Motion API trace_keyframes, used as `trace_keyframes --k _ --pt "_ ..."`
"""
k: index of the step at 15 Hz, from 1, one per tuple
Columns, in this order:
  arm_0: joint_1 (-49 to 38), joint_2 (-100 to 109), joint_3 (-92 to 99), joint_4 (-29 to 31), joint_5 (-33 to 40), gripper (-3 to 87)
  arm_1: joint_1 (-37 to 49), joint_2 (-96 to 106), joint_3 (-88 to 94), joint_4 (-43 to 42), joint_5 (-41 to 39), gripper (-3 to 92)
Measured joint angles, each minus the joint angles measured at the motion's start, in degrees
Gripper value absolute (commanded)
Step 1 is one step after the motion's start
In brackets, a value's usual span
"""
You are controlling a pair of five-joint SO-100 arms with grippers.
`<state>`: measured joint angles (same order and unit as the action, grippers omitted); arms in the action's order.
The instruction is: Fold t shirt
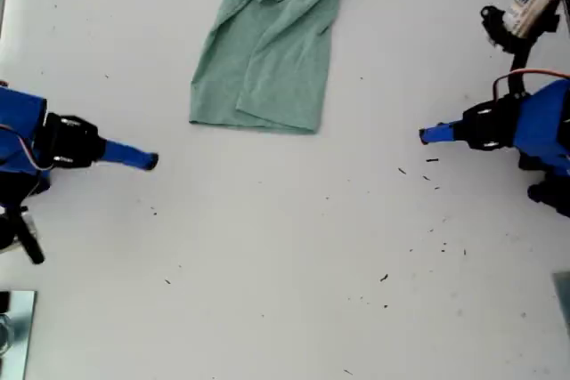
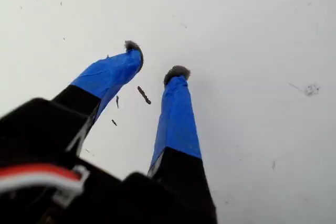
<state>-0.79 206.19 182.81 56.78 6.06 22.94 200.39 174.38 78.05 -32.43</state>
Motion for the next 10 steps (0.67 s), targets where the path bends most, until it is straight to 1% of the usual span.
trace_keyframes --k 1,2,4,5,6,7,8,9,10 --pt "4.48 0.0 -1.23 -0.44 -2.02 -0.3 -0.09 0.0 0.0 0.0 7.38 10.3" --pt "3.52 0.0 -2.29 -0.62 -3.08 -0.3 0.53 0.0 0.0 0.0 11.07 4.4" --pt "2.81 -5.98 -9.32 0.26 -5.54 -0.3 -0.18 0.09 0.0 0.0 9.84 2.2" --pt "0.88 -17.4 -18.19 2.37 -5.98 -0.3 -1.93 0.09 0.09 -0.26 10.55 2.2" --pt "-0.44 -31.73 -29.71 8.17 -6.15 -0.3 -1.85 0.09 0.09 -0.79 10.55 2.2" --pt "-3.87 -45.88 -42.1 16.44 -5.63 -0.3 -1.67 0.09 0.09 -0.97 10.55 2.2" --pt "-8.53 -58.62 -54.93 24.87 -2.37 2.1 -1.76 0.09 0.09 -1.05 10.55 2.2" --pt "-13.71 -68.47 -65.48 31.03 2.37 12.6 -1.93 0.09 0.09 -1.05 10.55 2.2" --pt "-18.19 -74.44 -72.51 33.4 7.47 19.4 -2.46 0.09 0.09 -1.05 10.55 2.2"
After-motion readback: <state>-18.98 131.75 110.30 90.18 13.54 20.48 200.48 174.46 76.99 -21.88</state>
